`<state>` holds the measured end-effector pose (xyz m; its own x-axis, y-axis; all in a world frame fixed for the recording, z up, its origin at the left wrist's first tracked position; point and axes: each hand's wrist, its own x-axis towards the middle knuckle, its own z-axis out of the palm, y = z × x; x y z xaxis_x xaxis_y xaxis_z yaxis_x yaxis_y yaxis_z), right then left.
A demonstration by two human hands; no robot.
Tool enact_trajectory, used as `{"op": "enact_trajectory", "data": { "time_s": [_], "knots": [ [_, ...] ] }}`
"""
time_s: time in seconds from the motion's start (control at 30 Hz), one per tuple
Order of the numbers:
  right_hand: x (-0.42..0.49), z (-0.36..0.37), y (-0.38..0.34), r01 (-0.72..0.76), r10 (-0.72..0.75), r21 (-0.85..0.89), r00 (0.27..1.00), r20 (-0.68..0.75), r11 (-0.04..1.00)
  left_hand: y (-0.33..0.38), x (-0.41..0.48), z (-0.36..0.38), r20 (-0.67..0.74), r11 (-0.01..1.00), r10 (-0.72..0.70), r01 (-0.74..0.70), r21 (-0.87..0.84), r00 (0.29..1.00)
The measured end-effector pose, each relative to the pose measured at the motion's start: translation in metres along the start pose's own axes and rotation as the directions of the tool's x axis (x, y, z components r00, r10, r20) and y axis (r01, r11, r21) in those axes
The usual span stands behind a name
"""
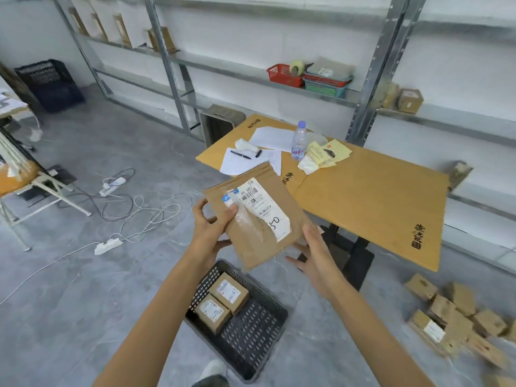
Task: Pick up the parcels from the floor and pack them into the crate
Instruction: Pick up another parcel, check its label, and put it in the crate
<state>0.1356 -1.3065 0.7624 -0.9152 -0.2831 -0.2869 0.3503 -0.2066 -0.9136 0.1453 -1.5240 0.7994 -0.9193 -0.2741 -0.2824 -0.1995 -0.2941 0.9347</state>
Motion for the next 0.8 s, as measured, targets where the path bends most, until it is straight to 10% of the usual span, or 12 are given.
{"op": "enact_trajectory", "data": {
  "time_s": [0.5,0.67,0.8],
  "knots": [
    [0.037,0.129,0.108,-0.013,0.145,0.336,0.918,-0.369,0.942,-0.034,0.110,-0.093,0.218,0.907,-0.386,0.327,0.264,0.896],
    [0.040,0.094,0.161,-0.162,0.292,0.284,0.806,-0.515,0.945,-0.098,0.131,-0.122,0.191,0.569,-0.559,0.206,0.796,0.807],
    [0.057,0.064,0.225,-0.330,0.375,0.184,0.751,-0.543,0.926,-0.172,0.147,-0.138,0.197,0.463,-0.586,0.125,0.878,0.786]
  ]
}}
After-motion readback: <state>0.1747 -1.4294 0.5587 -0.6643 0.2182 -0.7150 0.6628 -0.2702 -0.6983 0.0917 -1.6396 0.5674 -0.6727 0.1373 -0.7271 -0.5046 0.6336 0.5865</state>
